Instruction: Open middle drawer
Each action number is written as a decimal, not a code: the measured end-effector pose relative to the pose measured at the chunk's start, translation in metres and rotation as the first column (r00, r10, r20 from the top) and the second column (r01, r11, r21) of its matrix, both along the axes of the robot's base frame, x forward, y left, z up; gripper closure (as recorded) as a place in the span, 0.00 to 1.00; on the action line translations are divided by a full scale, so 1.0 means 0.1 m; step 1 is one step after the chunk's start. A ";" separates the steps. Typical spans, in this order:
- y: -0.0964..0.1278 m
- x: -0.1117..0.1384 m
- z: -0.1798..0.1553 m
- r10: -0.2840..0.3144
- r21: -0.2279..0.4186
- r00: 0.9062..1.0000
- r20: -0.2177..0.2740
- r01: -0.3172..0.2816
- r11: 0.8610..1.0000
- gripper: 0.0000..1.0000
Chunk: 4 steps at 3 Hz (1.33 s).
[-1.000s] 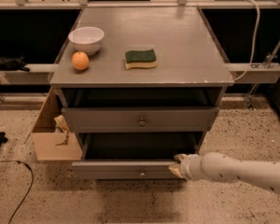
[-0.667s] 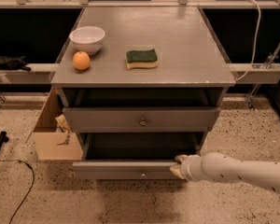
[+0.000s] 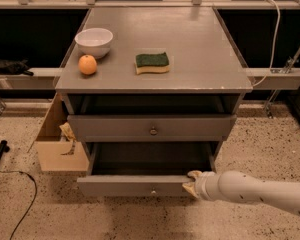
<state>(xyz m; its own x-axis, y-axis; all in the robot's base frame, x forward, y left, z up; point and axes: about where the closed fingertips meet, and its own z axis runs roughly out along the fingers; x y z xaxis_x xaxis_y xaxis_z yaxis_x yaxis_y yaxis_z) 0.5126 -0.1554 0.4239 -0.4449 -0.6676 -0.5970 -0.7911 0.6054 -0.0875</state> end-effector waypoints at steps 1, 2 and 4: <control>-0.05 -0.05 -0.01 0.002 0.003 1.000 0.005 -0.002 1.000 1.00; -0.05 -0.06 0.02 0.002 0.003 1.000 0.005 -0.002 1.000 1.00; -0.09 -0.18 0.02 0.000 0.008 1.000 0.000 0.000 1.000 1.00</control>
Offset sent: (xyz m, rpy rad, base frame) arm -0.2147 -0.0904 -0.0667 0.0378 0.0444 0.0366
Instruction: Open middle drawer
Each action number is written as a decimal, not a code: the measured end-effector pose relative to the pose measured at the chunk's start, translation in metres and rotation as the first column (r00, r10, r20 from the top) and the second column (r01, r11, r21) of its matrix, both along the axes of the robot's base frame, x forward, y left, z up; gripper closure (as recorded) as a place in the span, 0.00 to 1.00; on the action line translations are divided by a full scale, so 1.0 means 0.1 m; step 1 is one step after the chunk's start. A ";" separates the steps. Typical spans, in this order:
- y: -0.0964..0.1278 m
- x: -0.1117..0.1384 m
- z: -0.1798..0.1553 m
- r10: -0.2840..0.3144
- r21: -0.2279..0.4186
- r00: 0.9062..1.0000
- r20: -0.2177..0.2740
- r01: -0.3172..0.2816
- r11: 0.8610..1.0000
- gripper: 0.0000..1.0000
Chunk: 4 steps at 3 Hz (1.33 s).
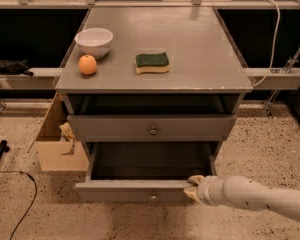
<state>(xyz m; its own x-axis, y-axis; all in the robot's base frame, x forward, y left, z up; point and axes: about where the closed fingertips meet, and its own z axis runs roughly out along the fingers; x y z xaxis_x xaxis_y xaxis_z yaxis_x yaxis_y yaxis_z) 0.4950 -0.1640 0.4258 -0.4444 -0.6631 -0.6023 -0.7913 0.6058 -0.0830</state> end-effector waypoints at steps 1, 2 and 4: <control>0.00 0.00 0.00 0.000 0.000 1.000 0.000 0.000 1.000 0.85; 0.00 0.00 0.00 0.000 0.000 1.000 0.000 0.000 1.000 0.62; 0.00 -0.02 0.00 0.004 -0.006 1.000 -0.004 -0.004 1.000 0.06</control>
Offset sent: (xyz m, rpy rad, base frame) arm 0.0000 0.0000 0.0000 0.0000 0.0000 0.0000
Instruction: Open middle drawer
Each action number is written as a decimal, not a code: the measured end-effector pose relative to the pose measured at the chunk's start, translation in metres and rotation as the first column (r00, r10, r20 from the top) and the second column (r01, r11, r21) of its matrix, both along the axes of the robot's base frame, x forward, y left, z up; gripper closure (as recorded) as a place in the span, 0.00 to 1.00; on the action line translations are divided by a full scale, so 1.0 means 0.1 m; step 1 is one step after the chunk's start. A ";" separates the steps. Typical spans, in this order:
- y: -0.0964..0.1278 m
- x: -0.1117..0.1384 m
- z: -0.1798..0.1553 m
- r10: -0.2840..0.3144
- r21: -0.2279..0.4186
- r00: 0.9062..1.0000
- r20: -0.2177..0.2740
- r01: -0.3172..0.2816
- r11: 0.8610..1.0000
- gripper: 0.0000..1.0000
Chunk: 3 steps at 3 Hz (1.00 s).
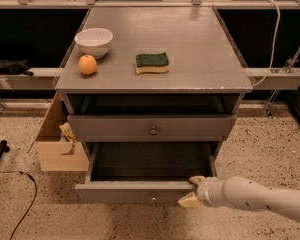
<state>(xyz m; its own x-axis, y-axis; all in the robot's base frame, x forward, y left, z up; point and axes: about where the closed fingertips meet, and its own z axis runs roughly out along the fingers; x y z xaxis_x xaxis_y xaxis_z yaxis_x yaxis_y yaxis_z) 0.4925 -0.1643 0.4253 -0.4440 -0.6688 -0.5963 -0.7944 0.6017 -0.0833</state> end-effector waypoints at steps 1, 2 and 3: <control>0.00 0.00 0.00 0.000 0.000 1.000 0.000 0.000 1.000 0.09; -0.02 -0.03 -0.01 -0.003 -0.004 1.000 -0.003 0.003 1.000 0.40; -0.08 -0.11 -0.05 -0.015 -0.016 1.000 -0.011 0.015 1.000 0.64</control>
Offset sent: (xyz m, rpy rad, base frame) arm 0.0000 0.0000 0.0000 0.0000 0.0000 0.0000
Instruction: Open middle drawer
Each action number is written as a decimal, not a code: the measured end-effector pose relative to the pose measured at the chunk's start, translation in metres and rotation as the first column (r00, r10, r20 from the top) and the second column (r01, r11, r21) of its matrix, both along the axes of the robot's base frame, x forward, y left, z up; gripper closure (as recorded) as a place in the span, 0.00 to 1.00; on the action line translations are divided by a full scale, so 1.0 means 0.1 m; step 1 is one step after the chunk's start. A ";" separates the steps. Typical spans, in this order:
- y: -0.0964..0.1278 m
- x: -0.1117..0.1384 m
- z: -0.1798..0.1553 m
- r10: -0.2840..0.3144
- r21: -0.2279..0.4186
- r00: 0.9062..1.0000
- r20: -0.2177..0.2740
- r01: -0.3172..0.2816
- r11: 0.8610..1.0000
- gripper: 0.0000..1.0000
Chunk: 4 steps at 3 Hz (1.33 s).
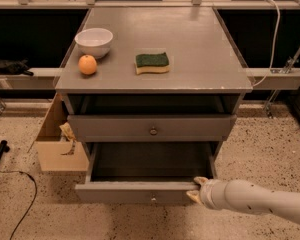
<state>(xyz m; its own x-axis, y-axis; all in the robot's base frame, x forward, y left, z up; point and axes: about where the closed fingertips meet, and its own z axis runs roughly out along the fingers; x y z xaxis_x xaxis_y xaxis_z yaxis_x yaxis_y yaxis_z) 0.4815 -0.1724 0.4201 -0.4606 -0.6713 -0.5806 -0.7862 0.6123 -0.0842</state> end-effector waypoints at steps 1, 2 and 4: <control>-0.07 -0.13 0.05 -0.002 -0.002 1.000 -0.005 0.002 1.000 0.95; -0.03 -0.24 0.13 0.010 0.001 1.000 0.021 -0.010 1.000 1.00; -0.02 -0.24 0.13 0.010 0.001 1.000 0.021 -0.010 1.000 0.81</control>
Offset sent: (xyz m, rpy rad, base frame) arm -0.1309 -0.0478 -0.0058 0.0221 -0.0480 -0.0623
